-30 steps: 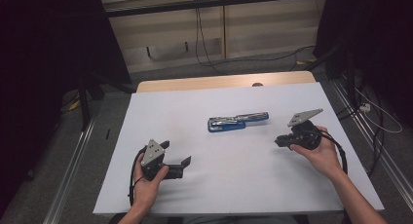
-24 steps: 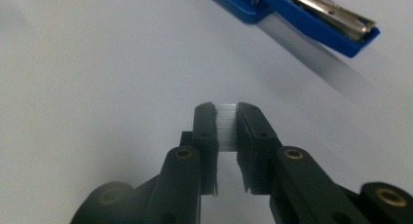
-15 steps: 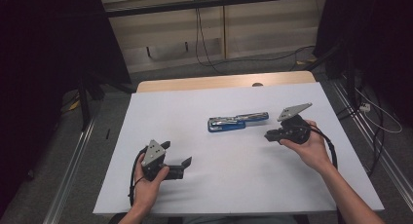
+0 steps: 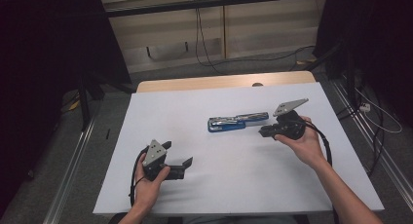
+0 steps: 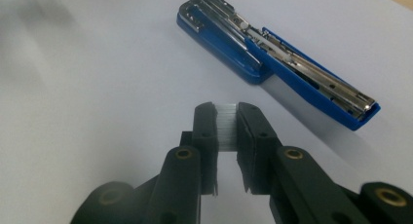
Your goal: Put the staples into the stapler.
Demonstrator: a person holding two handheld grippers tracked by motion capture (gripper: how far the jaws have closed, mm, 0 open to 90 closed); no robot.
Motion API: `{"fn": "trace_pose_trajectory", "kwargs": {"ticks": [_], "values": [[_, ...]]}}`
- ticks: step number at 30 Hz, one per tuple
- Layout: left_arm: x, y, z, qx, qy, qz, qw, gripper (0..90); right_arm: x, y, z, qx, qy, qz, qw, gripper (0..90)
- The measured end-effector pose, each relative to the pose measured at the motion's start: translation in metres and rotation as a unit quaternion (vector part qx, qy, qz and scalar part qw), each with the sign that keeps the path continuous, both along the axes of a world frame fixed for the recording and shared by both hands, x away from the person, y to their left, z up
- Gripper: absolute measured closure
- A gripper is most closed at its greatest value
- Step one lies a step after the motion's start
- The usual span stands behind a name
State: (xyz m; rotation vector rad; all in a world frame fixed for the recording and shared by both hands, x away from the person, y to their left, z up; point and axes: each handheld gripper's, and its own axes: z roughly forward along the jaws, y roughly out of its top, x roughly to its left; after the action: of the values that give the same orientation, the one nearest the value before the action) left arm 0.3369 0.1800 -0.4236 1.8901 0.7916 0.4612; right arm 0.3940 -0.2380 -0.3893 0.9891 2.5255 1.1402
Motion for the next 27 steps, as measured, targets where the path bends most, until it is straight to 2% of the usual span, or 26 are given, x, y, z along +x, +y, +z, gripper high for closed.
{"fn": "trace_pose_trajectory", "kwargs": {"ticks": [9, 22, 27], "values": [[0.0, 0.0, 0.0, -0.001, -0.001, -0.001, 1.0, 3.9, 0.012, 0.009, 0.009, 0.007, -0.011, 0.006, 0.9999, 79.4], [0.0, 0.0, 0.0, -0.001, -0.001, -0.003, 1.0, 3.9, 0.027, 0.028, 0.011, 0.02, -0.024, 0.012, 0.9994, 79.4], [0.0, 0.0, 0.0, -0.001, 0.0, -0.004, 1.0, 3.9, 0.033, 0.037, 0.011, 0.018, -0.024, 0.018, 0.9994, 79.4]]}}
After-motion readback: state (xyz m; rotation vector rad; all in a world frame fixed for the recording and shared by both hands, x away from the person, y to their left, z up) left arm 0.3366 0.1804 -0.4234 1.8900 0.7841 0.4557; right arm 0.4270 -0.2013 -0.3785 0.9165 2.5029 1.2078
